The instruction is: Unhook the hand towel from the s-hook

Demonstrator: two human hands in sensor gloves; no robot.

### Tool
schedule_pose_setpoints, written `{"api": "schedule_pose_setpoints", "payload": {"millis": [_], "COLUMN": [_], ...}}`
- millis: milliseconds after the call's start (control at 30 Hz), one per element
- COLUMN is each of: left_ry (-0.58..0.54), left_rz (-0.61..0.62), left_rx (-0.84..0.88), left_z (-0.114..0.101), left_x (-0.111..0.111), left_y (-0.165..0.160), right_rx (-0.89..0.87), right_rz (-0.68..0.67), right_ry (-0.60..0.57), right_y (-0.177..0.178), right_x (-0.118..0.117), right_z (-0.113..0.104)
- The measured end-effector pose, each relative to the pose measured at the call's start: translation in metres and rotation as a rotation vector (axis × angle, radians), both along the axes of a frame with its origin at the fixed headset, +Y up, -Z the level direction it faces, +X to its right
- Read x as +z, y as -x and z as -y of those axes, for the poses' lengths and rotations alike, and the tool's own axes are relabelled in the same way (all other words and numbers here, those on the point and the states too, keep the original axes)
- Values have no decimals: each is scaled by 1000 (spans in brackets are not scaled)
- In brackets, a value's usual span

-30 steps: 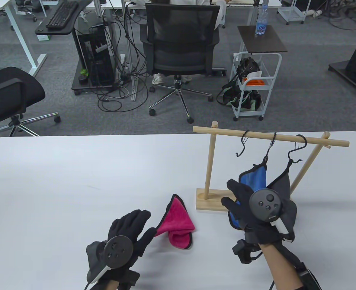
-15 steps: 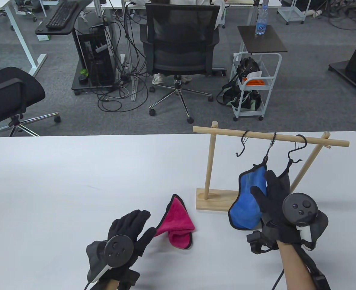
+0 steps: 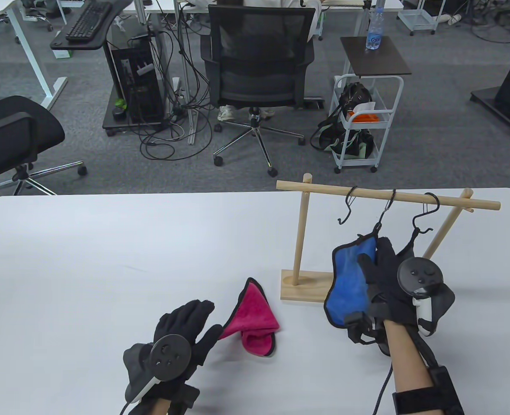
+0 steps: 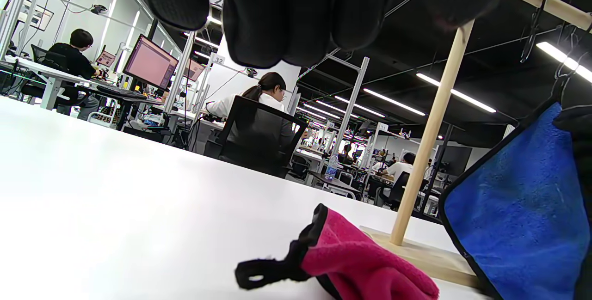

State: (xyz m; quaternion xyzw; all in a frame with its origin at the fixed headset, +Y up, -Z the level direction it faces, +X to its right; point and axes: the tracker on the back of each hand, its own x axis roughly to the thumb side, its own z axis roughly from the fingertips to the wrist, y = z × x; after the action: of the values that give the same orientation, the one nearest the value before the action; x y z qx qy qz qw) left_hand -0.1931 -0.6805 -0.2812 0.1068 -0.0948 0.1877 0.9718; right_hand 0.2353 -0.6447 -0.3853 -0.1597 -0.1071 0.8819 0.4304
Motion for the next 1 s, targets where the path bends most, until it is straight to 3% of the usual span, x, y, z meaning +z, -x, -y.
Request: {"api": "schedule_pose_setpoints", "payload": {"millis": [467,1000], "left_ry": [0,0], "left_rz": [0,0], "left_rx": [1,1], "left_z": [0,0], "left_x": [0,0], "left_y": [0,0], "right_rx": [12,40], "right_rz": [54,-10], "right_ry": [-36,-119], "right_y": [-5,1], "right_x": [5,28], "right_z": [-4,-31]}}
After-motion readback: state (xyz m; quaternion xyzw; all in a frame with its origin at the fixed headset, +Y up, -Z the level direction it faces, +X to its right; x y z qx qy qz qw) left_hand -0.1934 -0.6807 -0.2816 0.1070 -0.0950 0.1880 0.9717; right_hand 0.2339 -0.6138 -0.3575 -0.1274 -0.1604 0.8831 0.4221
